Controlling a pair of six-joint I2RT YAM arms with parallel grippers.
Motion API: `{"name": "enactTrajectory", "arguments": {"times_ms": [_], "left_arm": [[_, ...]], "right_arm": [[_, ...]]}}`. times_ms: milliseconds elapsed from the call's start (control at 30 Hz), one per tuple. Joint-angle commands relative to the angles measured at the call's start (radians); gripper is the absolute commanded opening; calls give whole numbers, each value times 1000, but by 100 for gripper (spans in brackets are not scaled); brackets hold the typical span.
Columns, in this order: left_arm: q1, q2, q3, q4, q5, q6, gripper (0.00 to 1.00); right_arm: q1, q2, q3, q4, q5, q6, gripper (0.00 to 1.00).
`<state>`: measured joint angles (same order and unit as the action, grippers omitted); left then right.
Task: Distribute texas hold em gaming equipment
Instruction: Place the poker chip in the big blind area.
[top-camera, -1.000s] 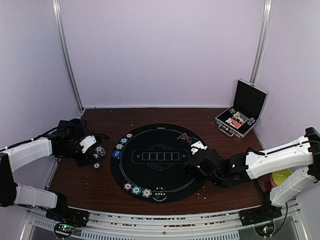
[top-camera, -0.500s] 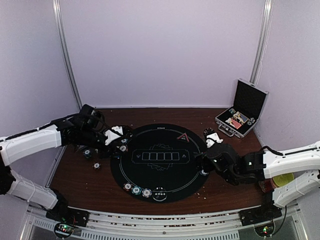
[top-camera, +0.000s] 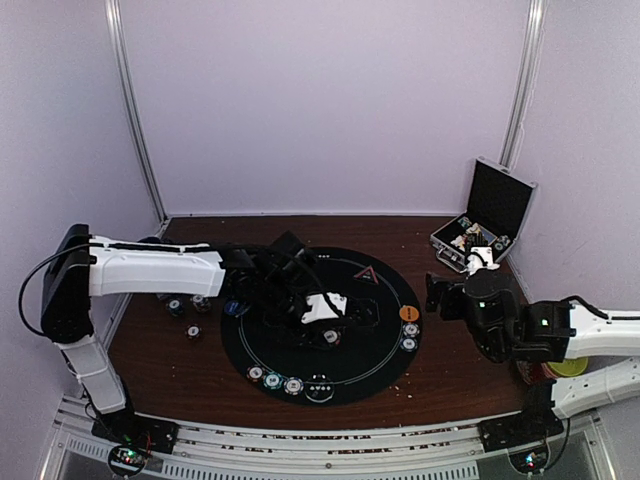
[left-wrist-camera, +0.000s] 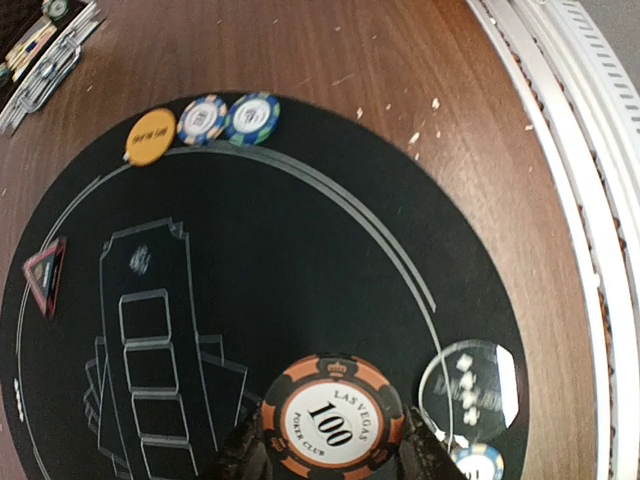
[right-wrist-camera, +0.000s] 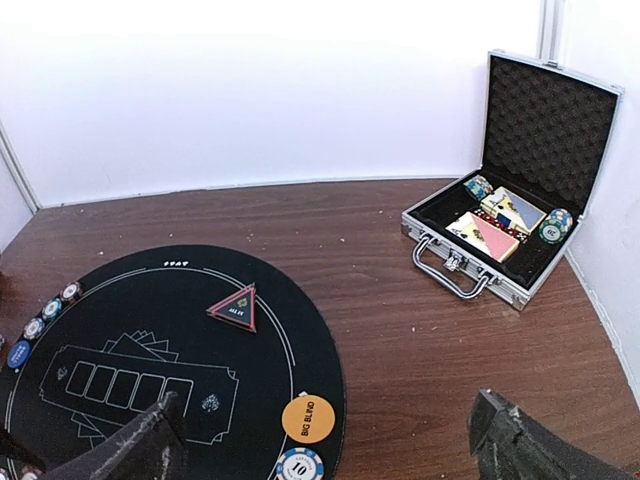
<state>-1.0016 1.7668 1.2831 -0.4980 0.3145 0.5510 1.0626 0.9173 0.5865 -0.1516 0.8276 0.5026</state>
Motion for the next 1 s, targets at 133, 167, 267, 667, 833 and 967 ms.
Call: {"name": "enactTrajectory", "arguments": {"times_ms": [133, 167, 267, 667, 833, 967], "left_arm": [[-93, 116, 133, 102, 4, -36, 27], [-102, 135, 148, 104, 3, -46, 27], [-114, 198, 206, 104, 12, -90, 27], [-141, 421, 408, 100, -75, -235, 26], [-161, 489, 481, 70, -125, -268, 26], [-174, 520, 526, 55, -137, -286, 26]], "right_arm": [[-13, -107, -18, -104, 112, 68, 100], [-13, -122, -18, -112, 121, 70, 100], [-15, -162, -20, -123, 142, 70, 100], [-17, -174, -8, -178, 203, 110, 100], [-18, -217, -12, -198, 217, 128, 100], [-19, -254, -24, -182, 201, 116, 100]]}}
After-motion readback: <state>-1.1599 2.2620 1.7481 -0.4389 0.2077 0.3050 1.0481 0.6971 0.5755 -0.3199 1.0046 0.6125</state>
